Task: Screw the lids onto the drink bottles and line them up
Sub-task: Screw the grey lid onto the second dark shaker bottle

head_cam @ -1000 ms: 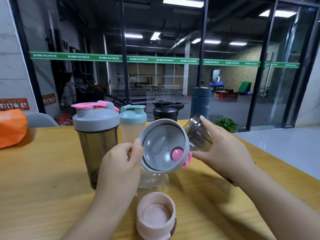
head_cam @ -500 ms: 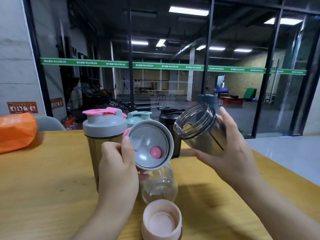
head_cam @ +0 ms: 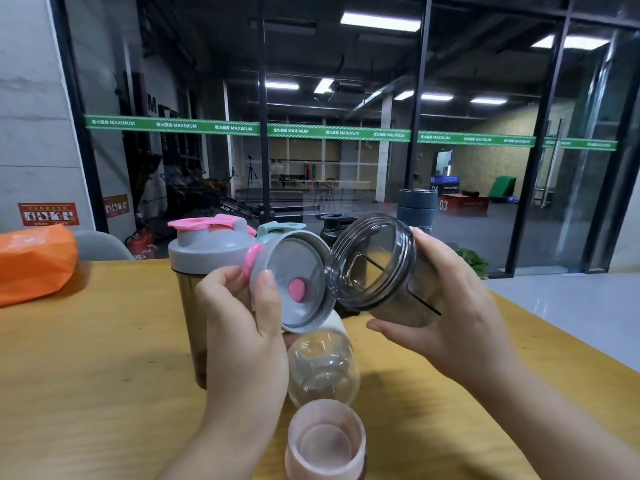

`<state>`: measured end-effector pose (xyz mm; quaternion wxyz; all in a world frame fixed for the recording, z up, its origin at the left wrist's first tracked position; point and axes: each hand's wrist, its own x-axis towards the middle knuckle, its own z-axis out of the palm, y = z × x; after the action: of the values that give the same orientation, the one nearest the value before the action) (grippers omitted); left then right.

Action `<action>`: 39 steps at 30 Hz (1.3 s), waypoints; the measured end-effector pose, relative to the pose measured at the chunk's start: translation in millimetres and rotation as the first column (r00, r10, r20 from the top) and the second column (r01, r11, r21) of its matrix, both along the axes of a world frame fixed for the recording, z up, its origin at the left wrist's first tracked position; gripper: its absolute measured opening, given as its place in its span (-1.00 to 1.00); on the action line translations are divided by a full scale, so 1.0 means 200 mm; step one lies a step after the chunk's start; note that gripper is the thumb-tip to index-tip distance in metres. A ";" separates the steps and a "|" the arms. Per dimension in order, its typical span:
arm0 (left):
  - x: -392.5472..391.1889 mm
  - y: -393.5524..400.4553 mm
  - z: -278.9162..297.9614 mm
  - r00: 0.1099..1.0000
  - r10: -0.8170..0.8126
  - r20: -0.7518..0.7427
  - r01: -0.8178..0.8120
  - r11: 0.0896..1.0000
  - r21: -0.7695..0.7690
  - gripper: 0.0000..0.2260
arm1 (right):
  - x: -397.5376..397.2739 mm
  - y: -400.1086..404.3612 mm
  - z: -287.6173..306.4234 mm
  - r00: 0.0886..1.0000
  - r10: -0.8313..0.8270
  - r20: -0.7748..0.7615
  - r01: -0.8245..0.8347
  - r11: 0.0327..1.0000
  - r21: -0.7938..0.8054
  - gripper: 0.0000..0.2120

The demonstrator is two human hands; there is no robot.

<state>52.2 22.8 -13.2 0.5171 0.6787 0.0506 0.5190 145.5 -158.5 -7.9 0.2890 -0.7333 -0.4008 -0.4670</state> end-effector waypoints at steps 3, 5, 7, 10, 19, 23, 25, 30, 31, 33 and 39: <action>0.01 -0.01 -0.01 0.994 -0.112 0.012 0.112 0.994 -0.003 -0.52 | 0.00 0.01 0.00 1.000 -0.006 0.015 0.006 1.000 -0.018 -0.10; 0.01 -0.02 -0.02 0.992 -0.128 0.007 0.128 0.989 0.071 -0.44 | 0.00 0.01 -0.01 1.000 -0.012 0.022 0.013 0.999 -0.034 -0.10; 0.02 -0.03 -0.04 0.993 -0.112 0.028 0.104 0.973 0.208 -0.49 | -0.01 0.03 -0.02 0.999 -0.013 0.033 0.014 0.999 -0.052 -0.12; 0.01 -0.05 -0.04 0.990 -0.131 0.045 0.108 0.934 0.342 -0.41 | -0.01 0.04 -0.04 0.999 -0.010 0.050 0.014 0.996 -0.087 -0.13; 0.01 -0.02 -0.04 0.941 -0.335 -0.050 0.336 0.904 0.265 -0.57 | 0.01 0.04 -0.07 0.997 -0.013 0.075 0.023 0.992 -0.126 -0.15; -0.02 -0.02 0.00 0.898 -0.426 -0.109 0.432 0.901 0.039 -0.54 | -0.01 0.06 -0.07 0.994 -0.045 0.095 0.062 0.981 -0.184 -0.19; -0.01 -0.01 0.00 0.898 -0.418 -0.137 0.416 0.908 -0.050 -0.57 | -0.02 0.07 -0.07 0.994 -0.054 0.094 0.072 0.975 -0.211 -0.21; 0.02 0.04 0.01 0.858 -0.467 -0.214 0.458 0.884 -0.093 -0.26 | -0.01 0.06 -0.07 0.991 -0.075 0.107 0.101 0.960 -0.262 -0.21; 0.02 0.05 0.01 0.836 -0.495 -0.239 0.490 0.868 -0.083 -0.17 | -0.01 0.06 -0.07 0.990 -0.079 0.117 0.108 0.958 -0.266 -0.21; 0.01 0.06 0.02 0.793 -0.542 -0.279 0.548 0.834 -0.063 -0.09 | -0.01 0.05 -0.06 0.986 -0.090 0.143 0.126 0.956 -0.266 -0.21; 0.01 0.05 0.01 0.781 -0.564 -0.270 0.568 0.820 -0.069 -0.10 | -0.04 0.05 -0.03 0.967 -0.117 0.224 0.177 0.947 -0.267 -0.30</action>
<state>54.8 33.4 -10.2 0.6312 0.7325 -0.0872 0.2398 136.7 -147.7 -14.5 0.1015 -0.7431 -0.4354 -0.4979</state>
